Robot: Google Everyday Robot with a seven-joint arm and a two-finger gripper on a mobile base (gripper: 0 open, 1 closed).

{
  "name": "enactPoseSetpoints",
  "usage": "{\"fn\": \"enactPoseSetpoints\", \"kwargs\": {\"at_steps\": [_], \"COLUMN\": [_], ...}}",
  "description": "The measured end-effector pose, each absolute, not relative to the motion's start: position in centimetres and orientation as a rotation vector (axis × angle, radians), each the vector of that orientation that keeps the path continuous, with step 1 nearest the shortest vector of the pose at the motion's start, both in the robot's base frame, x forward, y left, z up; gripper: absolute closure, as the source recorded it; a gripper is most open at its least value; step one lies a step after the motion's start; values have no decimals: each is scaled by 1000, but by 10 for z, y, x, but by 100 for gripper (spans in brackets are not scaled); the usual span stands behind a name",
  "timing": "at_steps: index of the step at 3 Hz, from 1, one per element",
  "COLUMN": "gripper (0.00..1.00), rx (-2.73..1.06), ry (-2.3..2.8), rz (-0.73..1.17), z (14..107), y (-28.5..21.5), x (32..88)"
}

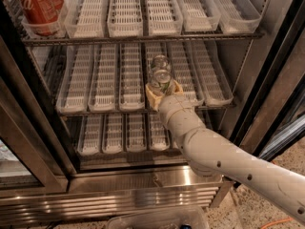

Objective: Pick 7up can from middle shelf of fridge

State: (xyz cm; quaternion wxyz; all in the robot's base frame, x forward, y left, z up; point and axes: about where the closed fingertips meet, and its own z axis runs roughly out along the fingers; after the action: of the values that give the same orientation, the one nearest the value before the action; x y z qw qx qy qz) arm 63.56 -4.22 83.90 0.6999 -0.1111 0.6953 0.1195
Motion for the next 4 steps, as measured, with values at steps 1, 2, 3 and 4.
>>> {"fn": "enactPoseSetpoints", "kwargs": {"at_steps": [1,2,3,4], "gripper": [100,100,100,100], "rx": [-239,-244,-269,-304], "ry": [1518,1469,1418,1395], "rz": [276,303,330,357], "z": [853,875,898,915], "y": [-43,-43,-42,-42], "x": [634,632,626,612]}}
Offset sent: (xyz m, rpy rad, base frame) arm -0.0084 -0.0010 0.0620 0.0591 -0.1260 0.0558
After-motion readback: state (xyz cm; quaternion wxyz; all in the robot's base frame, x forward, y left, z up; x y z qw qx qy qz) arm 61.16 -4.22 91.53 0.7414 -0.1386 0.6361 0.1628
